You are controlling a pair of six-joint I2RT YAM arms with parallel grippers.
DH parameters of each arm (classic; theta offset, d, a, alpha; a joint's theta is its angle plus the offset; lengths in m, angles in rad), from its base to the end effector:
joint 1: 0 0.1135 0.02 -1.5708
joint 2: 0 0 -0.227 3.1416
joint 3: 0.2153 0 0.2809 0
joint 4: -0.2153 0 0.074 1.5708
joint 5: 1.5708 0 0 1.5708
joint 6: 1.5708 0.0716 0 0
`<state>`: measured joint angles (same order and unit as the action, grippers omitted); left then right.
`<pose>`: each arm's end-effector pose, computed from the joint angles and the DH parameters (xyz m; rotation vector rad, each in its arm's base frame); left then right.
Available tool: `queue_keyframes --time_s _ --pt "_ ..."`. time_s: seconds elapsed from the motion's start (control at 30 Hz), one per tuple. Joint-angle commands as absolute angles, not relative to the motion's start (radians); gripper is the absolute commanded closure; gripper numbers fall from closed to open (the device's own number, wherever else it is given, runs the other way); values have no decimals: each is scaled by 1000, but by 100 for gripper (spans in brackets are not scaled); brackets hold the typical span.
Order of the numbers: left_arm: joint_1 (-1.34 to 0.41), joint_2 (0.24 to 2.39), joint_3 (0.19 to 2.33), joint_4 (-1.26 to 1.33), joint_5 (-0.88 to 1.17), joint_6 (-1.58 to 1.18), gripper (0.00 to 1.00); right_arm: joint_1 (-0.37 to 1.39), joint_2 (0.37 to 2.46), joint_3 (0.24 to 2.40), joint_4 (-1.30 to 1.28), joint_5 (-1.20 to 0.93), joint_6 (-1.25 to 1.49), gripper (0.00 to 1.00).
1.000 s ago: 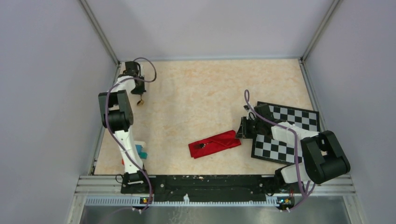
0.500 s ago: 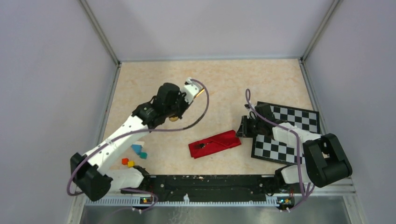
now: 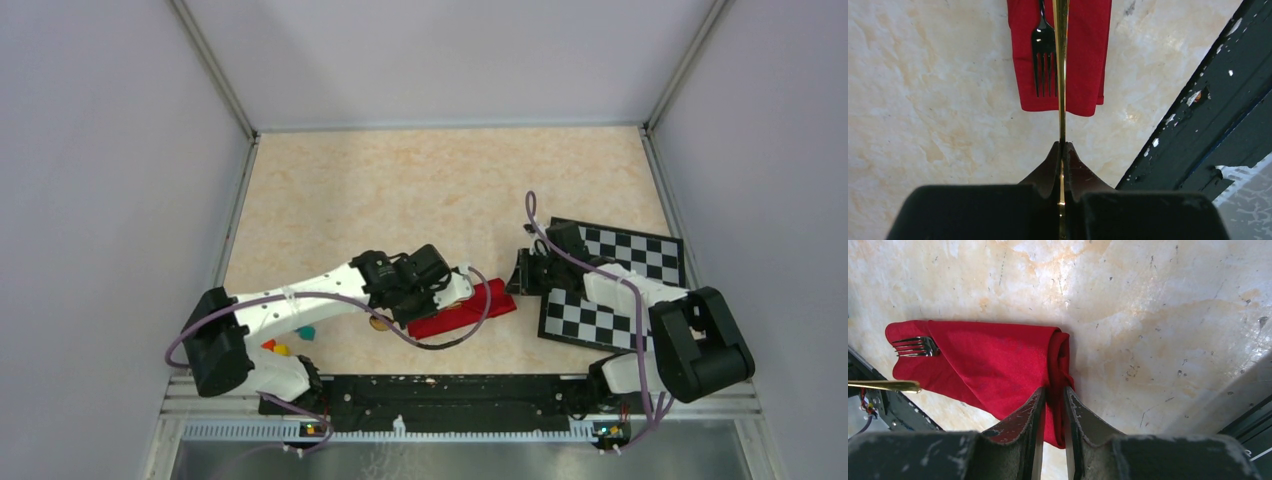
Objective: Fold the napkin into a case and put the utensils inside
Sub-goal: Insert the spoon into the folded napkin.
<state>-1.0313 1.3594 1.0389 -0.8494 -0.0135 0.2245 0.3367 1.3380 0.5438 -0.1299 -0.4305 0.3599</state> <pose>0.1593 -0.2642 0.1719 1.6186 2.2362 -0.2030 0.2606 0.1229 0.0697 -0.1577 2.5603 0.8183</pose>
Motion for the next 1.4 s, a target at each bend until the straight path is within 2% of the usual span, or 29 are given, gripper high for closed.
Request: queue_keyframes --time_s 0.0,0.47,0.77,1.37 --pt "-1049 1410 1080 -902 -11 210 100 328 1305 537 -101 -438 345 80" --pt "-1052 1570 1128 -828 -36 222 100 329 1295 531 -95 -448 346 80" --pt "-1043 1551 1110 -719 -48 198 100 328 1285 528 -91 -453 347 81" --pt "-1065 1629 1166 -632 59 180 100 328 1310 531 -92 -450 347 81"
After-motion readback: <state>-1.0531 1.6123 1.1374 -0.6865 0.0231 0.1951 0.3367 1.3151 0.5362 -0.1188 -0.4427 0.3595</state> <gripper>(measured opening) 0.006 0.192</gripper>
